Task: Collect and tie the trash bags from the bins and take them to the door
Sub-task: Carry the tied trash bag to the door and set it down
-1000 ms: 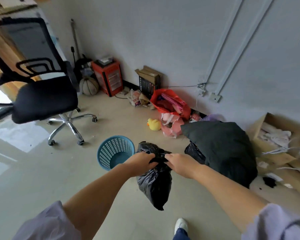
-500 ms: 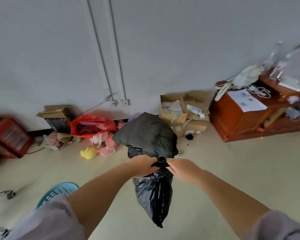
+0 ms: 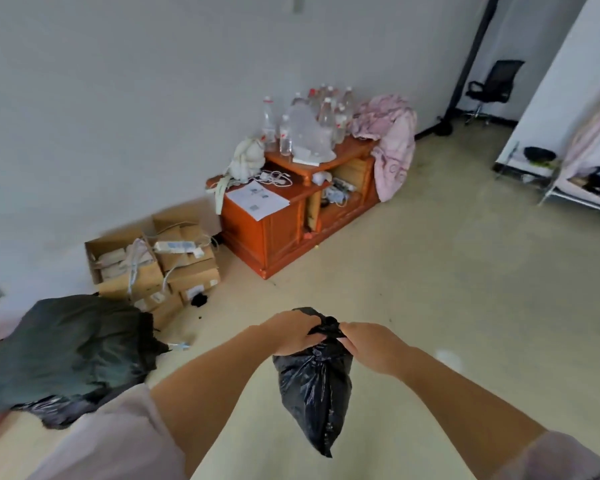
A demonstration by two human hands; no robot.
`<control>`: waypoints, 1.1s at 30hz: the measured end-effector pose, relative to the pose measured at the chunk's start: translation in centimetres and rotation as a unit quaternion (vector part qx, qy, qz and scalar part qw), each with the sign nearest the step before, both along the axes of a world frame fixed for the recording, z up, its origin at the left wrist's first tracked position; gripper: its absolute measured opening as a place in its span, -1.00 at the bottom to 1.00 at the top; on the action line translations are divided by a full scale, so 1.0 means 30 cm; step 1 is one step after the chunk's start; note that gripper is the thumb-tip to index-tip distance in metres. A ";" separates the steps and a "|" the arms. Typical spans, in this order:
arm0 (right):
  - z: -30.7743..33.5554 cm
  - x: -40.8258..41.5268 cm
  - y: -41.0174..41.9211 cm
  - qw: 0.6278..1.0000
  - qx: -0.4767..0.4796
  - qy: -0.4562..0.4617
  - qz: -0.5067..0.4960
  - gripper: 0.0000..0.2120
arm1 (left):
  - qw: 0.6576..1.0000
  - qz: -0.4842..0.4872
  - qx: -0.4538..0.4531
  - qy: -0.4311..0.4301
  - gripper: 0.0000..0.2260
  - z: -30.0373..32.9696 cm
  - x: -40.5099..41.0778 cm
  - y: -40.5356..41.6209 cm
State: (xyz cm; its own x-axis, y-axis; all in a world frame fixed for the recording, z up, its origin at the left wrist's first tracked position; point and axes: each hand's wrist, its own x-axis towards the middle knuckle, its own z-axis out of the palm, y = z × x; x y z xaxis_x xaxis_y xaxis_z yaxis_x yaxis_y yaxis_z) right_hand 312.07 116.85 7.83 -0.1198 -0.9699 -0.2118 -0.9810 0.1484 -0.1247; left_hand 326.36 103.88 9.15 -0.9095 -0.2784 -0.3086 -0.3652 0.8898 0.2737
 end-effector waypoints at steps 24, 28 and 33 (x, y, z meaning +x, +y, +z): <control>0.028 -1.590 -0.149 0.957 -0.009 -0.041 -0.286 -0.74 | 0.958 -0.287 -0.006 -0.006 -0.67 0.002 -1.909 -0.363; -0.001 -1.898 -0.210 0.951 -0.002 -0.054 -0.304 -0.71 | 0.952 -0.306 -0.002 -0.004 -0.69 -0.041 -2.237 -0.425; -0.034 -2.362 -0.285 0.955 -0.002 -0.060 -0.291 -0.70 | 0.956 -0.292 0.003 -0.002 -0.71 -0.090 -2.703 -0.505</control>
